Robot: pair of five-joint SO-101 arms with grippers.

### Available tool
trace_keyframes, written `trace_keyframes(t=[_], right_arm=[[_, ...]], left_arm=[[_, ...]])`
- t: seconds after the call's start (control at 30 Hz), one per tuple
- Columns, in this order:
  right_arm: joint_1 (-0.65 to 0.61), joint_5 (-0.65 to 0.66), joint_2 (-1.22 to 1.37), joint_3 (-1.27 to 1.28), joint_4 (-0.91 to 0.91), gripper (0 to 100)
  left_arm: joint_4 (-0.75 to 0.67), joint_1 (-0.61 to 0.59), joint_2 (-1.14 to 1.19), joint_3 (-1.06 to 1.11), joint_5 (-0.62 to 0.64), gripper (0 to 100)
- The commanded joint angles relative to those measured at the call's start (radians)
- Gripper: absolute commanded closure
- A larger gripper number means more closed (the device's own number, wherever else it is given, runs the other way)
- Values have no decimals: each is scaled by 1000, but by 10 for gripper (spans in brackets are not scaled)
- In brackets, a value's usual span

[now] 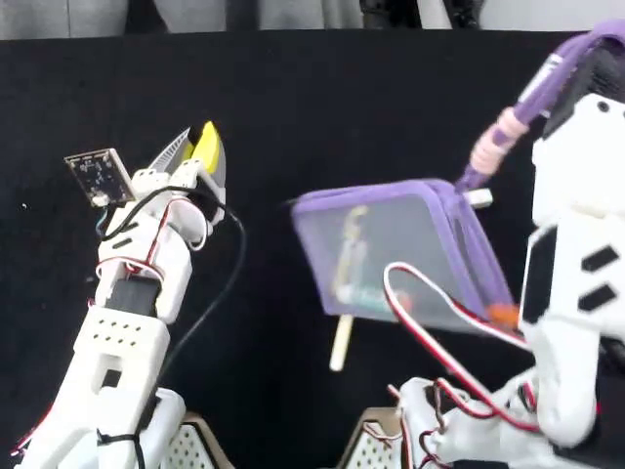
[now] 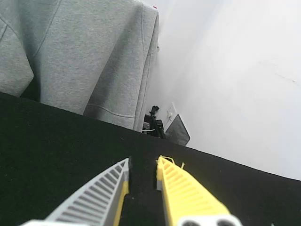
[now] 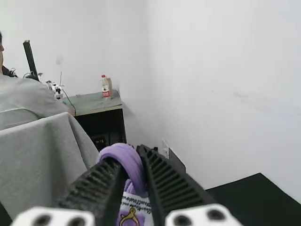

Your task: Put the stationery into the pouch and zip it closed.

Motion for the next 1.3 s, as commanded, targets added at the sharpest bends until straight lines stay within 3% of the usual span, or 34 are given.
trace_keyframes(t=[0.0,0.27,0.63,1.03,1.27], right_arm=[[28,15,2,-97,3,988],[29,17,2,-193,8,988],[169,18,2,-231,20,988],[169,21,38,-148,110,988],[163,20,65,15,-83,988]], left_arm=[[-37,-10,-26,-18,-9,891],[-239,-12,-26,88,-9,891],[-239,-12,-26,90,-9,891],[-239,-12,-26,91,-9,891],[-239,-12,-26,93,-9,891]])
